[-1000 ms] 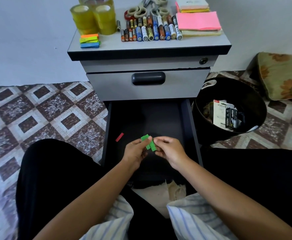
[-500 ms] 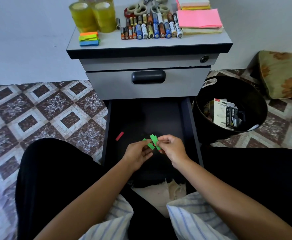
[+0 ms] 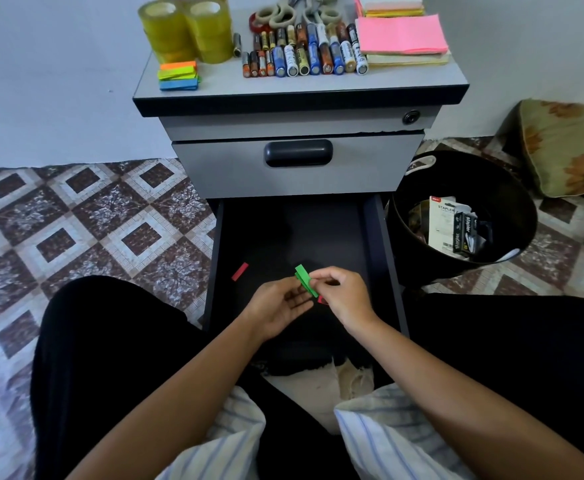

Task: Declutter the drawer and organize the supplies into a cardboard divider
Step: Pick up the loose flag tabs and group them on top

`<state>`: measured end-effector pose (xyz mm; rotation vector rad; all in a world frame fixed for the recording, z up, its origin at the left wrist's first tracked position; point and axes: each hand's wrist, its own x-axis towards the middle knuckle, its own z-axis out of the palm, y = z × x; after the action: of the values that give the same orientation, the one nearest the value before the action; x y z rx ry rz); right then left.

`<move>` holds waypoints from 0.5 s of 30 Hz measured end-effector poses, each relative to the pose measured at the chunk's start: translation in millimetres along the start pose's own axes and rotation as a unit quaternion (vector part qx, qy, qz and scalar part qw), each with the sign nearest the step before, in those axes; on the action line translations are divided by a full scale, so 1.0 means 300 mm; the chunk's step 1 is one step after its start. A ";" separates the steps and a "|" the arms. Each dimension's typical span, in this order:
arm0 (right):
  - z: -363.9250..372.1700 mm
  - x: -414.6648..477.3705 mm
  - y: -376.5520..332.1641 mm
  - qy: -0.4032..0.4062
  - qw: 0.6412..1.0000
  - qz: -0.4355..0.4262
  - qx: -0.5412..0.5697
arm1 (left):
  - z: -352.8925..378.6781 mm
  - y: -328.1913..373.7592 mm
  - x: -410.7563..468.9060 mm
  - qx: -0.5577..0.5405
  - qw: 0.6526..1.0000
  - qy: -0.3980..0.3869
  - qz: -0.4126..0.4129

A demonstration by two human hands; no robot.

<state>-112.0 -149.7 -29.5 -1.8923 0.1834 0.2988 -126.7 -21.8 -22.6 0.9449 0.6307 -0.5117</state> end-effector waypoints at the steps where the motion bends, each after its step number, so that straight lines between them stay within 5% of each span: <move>1: -0.004 0.001 -0.002 -0.004 1.000 -0.003 -0.002 | -0.002 0.001 -0.001 0.007 1.000 -0.004 0.005; 15: -0.045 -0.001 -0.048 -0.042 0.988 -0.096 -0.113 | -0.014 0.023 -0.011 -0.006 0.998 -0.059 0.014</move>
<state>-106.9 -157.5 -12.3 -2.0986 -0.0949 0.2765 -125.8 -14.3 -18.2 0.9048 0.5133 -0.5345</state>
